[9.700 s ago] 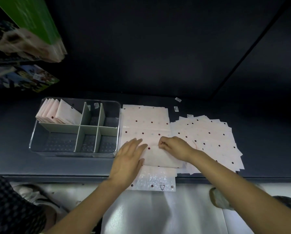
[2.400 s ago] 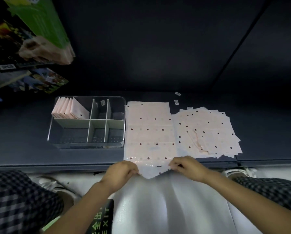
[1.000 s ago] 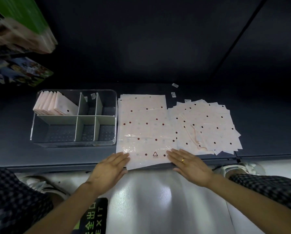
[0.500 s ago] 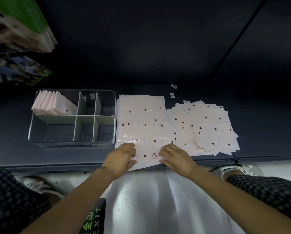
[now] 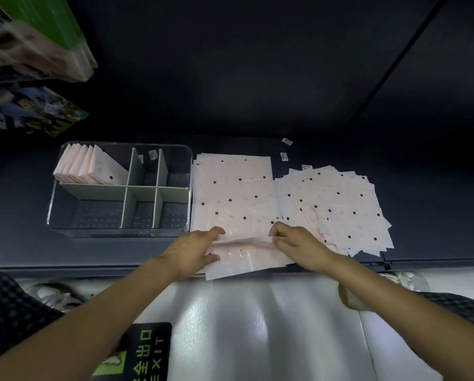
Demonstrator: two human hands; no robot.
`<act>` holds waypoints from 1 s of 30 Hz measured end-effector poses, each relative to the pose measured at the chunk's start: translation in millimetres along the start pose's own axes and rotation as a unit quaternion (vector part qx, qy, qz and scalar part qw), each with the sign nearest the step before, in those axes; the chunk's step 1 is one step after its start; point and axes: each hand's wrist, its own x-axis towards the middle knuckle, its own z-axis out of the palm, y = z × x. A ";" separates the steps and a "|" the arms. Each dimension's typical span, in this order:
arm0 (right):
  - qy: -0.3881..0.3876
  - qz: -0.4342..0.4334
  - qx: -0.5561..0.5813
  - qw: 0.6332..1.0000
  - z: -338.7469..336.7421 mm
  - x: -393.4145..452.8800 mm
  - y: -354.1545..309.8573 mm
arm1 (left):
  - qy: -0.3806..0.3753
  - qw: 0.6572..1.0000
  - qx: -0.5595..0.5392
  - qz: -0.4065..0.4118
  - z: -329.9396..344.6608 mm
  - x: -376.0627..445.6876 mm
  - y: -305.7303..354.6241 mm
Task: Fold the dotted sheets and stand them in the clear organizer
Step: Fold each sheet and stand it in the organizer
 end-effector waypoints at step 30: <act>0.101 -0.038 -0.152 0.982 53.5 3.1 38.0 | 0.022 0.985 0.168 0.013 38.1 12.5 -8.6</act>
